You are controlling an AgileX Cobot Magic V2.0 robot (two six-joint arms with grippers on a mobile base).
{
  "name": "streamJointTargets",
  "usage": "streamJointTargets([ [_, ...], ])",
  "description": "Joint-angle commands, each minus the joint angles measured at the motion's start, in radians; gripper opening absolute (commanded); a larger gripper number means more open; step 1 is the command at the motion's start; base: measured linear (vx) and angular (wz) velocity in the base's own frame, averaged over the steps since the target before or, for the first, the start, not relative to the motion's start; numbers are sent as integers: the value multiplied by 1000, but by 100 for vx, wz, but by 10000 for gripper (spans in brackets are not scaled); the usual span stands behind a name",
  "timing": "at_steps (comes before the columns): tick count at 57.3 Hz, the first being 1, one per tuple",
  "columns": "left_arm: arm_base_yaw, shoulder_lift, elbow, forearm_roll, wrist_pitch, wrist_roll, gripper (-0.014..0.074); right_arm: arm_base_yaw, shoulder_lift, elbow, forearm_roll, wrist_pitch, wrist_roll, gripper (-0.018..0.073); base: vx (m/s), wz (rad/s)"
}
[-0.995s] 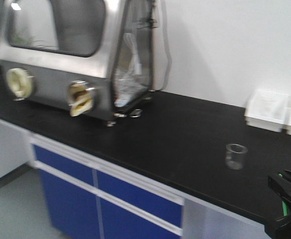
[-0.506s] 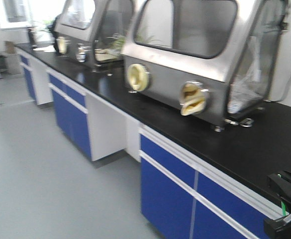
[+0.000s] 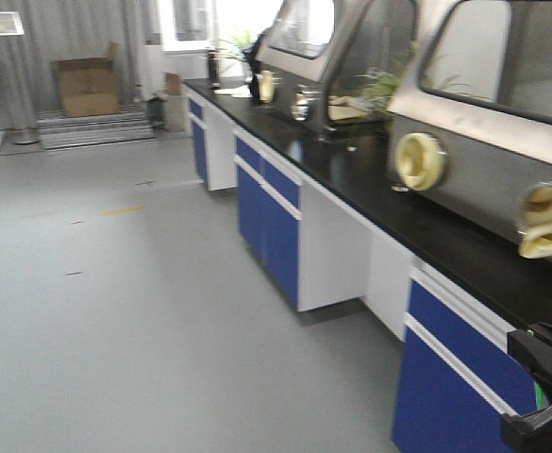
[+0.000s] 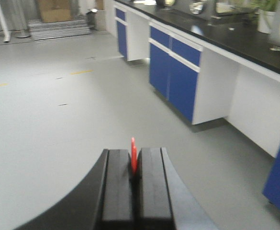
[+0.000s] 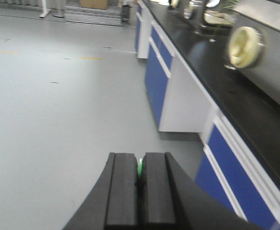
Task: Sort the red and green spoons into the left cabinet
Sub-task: 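Drive the base away from the bench toward the grey cabinet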
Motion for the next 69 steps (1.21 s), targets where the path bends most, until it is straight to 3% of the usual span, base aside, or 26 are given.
streamJointTargets([
  [1, -4, -1, -28, 5, -72, -10, 65, -2, -12, -30, -3, -71, -2, -6, 19, 52],
  [69, -4, -1, -28, 5, -72, -10, 65, -2, -12, -30, -3, -71, -2, -6, 34, 36],
])
